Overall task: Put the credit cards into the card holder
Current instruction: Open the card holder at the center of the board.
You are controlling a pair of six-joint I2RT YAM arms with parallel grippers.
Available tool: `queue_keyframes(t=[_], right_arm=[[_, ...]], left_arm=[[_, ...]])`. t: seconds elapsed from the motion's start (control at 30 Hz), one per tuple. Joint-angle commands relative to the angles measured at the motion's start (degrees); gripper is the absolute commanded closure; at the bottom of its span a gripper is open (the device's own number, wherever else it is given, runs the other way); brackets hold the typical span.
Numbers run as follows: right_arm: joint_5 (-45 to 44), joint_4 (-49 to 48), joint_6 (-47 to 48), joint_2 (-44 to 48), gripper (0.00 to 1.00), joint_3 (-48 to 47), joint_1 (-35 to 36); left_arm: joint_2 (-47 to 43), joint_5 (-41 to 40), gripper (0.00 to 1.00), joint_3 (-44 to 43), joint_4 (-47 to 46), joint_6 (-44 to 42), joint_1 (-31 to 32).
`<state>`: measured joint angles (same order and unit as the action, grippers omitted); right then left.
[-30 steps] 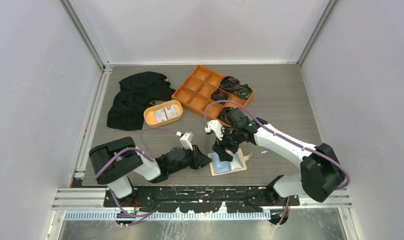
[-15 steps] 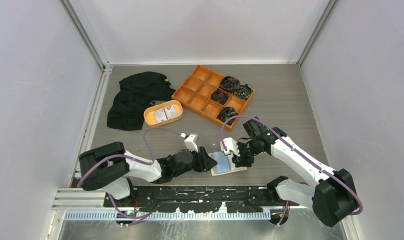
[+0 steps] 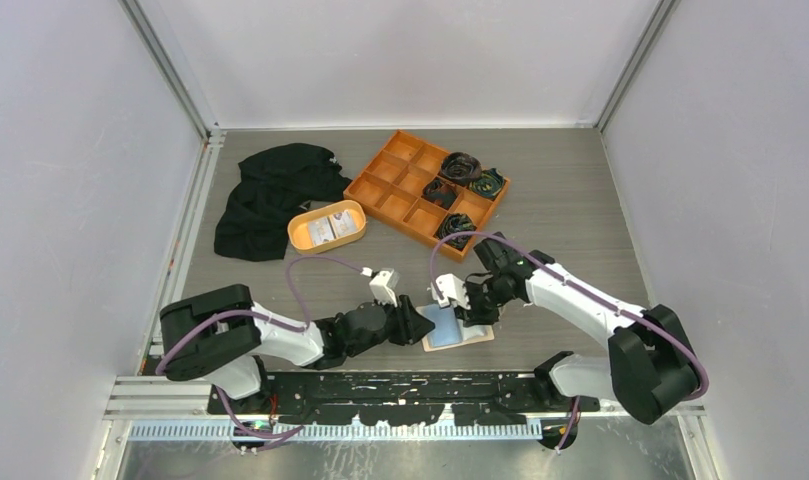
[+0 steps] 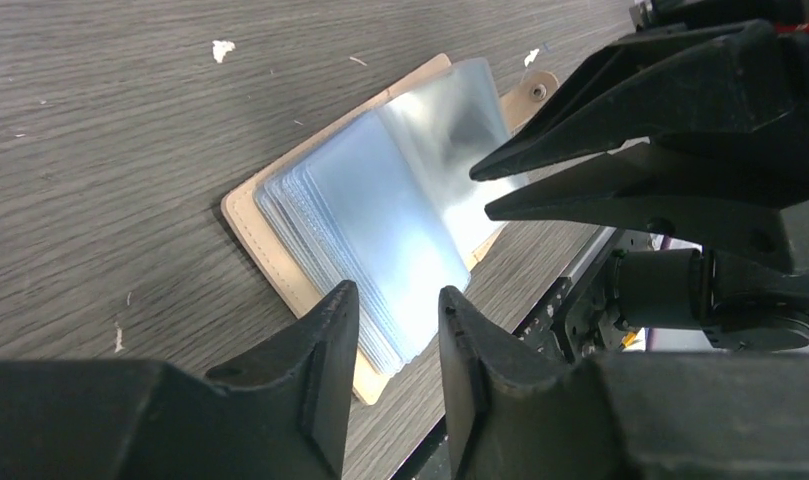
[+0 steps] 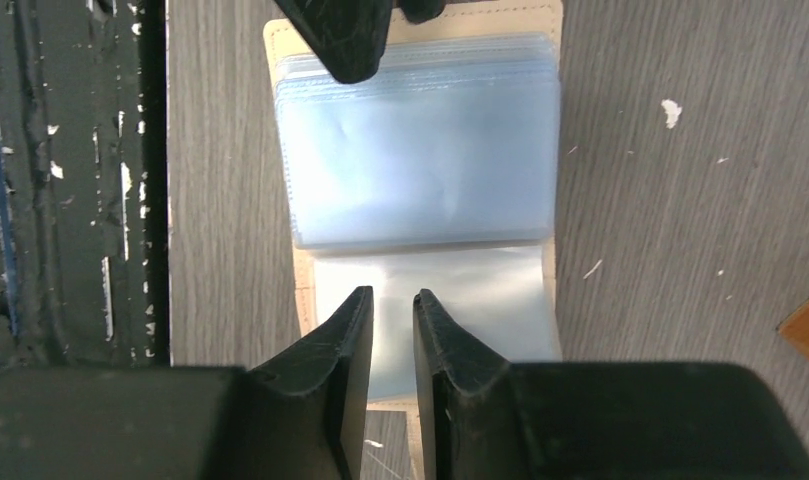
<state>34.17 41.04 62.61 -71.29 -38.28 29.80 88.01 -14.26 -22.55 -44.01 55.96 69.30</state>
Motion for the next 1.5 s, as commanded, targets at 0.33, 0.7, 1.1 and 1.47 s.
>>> queue_keyframes(t=[0.33, 0.7, 1.1, 1.47], right_arm=[[-4.6, -5.7, -1.3, -2.5, 0.74, 0.1, 4.1], [-7.8, -5.4, -0.3, -4.9, 0.75, 0.1, 6.2], [-8.4, -5.4, -0.3, -5.2, 0.75, -0.1, 6.8], [-8.5, -5.4, -0.5, -5.2, 0.75, -0.2, 6.8]], left_arm=[[8.5, 4.4, 0.69, -2.8, -11.2, 3.3, -2.0], [7.2, 4.2, 0.68, -2.9, -7.6, 4.9, -2.2], [6.9, 6.3, 0.77, -2.7, -9.7, 5.2, -2.2], [5.2, 3.9, 0.71, -3.7, -1.4, 5.2, -2.2]])
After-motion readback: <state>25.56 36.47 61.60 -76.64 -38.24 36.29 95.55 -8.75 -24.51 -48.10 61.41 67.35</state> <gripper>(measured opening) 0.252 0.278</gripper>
